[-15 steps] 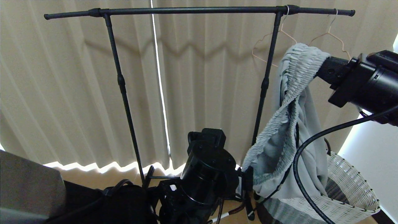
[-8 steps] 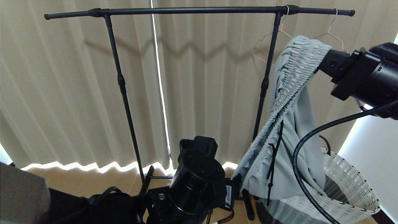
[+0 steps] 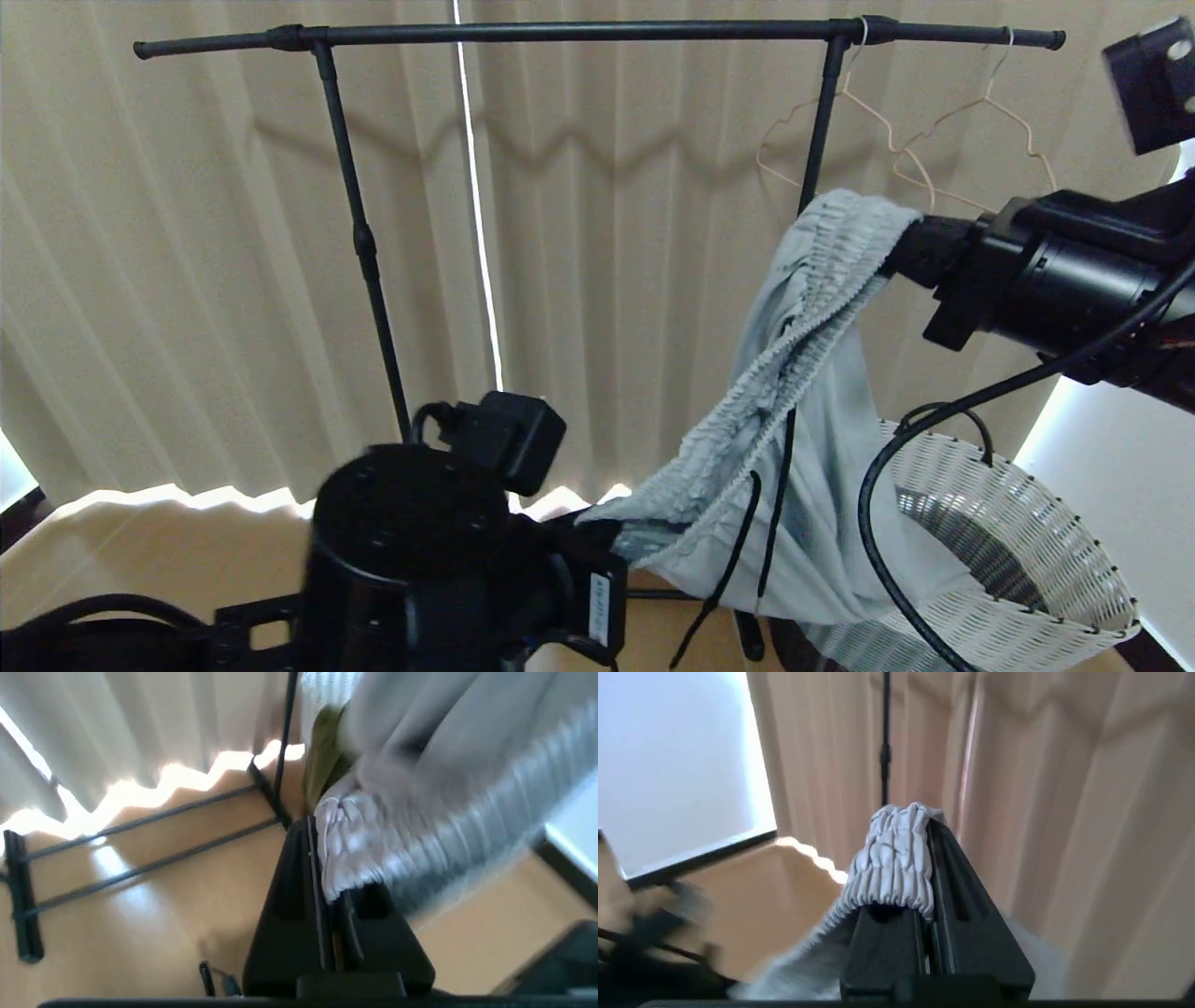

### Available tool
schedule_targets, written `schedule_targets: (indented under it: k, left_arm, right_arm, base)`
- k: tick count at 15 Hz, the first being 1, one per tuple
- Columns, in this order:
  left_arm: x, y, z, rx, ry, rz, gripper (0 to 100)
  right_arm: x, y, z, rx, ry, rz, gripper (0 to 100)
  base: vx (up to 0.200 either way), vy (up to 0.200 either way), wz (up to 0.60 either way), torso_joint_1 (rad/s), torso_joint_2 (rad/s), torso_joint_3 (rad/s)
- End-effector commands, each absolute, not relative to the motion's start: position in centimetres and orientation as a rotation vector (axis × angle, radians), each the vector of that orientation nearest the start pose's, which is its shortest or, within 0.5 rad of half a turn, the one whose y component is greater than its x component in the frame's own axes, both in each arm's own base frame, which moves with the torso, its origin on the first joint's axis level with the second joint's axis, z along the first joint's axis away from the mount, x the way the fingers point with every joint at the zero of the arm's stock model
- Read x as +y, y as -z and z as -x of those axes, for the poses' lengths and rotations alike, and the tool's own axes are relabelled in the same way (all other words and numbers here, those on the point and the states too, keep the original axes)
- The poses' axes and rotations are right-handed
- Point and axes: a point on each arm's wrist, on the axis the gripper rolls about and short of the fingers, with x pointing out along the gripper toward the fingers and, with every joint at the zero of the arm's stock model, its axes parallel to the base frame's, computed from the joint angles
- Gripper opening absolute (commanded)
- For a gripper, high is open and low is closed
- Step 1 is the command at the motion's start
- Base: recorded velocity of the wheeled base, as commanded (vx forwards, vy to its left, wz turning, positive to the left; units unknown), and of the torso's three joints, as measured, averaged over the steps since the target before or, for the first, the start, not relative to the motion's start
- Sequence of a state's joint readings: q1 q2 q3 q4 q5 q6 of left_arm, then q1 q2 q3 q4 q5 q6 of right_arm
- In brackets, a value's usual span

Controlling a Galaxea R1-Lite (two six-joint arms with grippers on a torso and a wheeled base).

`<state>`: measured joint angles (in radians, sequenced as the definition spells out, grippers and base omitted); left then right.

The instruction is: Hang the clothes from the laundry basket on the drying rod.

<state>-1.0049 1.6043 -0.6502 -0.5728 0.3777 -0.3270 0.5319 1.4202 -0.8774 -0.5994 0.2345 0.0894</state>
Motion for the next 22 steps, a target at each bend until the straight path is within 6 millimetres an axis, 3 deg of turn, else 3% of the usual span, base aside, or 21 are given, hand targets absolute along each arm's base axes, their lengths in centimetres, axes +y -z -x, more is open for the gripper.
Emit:
schedule_targets:
  k: [1, 5, 8, 11, 13, 17, 19, 22]
  left_arm:
    - [-16.5, -23.1, -14.0, 0.195, 0.582, 0.188, 0]
    - [-11.9, -30.2, -14.0, 0.061, 0.637, 0.253, 0]
    - [-10.8, -32.4, -14.6, 0.058, 0.65, 0.25, 0]
    - [-10.9, -30.9, -18.4, 0.164, 0.524, 0.082, 0]
    - [-11.5, -31.1, -20.6, 0.184, 0.502, -0.032, 0]
    - [-13.3, -31.9, -23.5, 0.21, 0.511, -0.048, 0]
    - [-13.2, -32.5, -23.3, 0.231, 0.509, -0.053, 0]
    - [-12.1, -33.4, -21.4, 0.302, 0.51, -0.07, 0]
  right_arm:
    - [13.1, -27.1, -21.2, 0.021, -0.768, -0.031, 0]
    - [13.5, -27.6, -21.7, -0.008, -0.785, 0.014, 0]
    - [13.8, -28.4, -22.2, -0.035, -0.791, 0.013, 0]
    - [12.7, -28.2, -23.6, -0.036, -0.723, 0.06, 0]
    - [11.6, -28.0, -23.6, 0.028, -0.694, 0.141, 0]
    - [11.6, -29.5, -23.5, 0.169, -0.714, 0.153, 0]
    - [12.0, -29.9, -24.3, 0.15, -0.718, 0.15, 0]
    - [12.1, -31.0, -24.8, 0.118, -0.706, 0.139, 0]
  base:
    - [0.0, 0.0, 0.0, 0.0, 0.0, 0.0]
    - [0.0, 0.0, 0.0, 0.0, 0.0, 0.0]
    - [0.0, 0.0, 0.0, 0.0, 0.0, 0.0]
    - [0.0, 0.0, 0.0, 0.0, 0.0, 0.0]
    - [0.0, 0.0, 0.0, 0.0, 0.0, 0.0]
    - [0.0, 0.0, 0.0, 0.0, 0.0, 0.0]
    - [0.0, 0.0, 0.0, 0.0, 0.0, 0.0]
    - [0.0, 0.0, 0.0, 0.0, 0.0, 0.0]
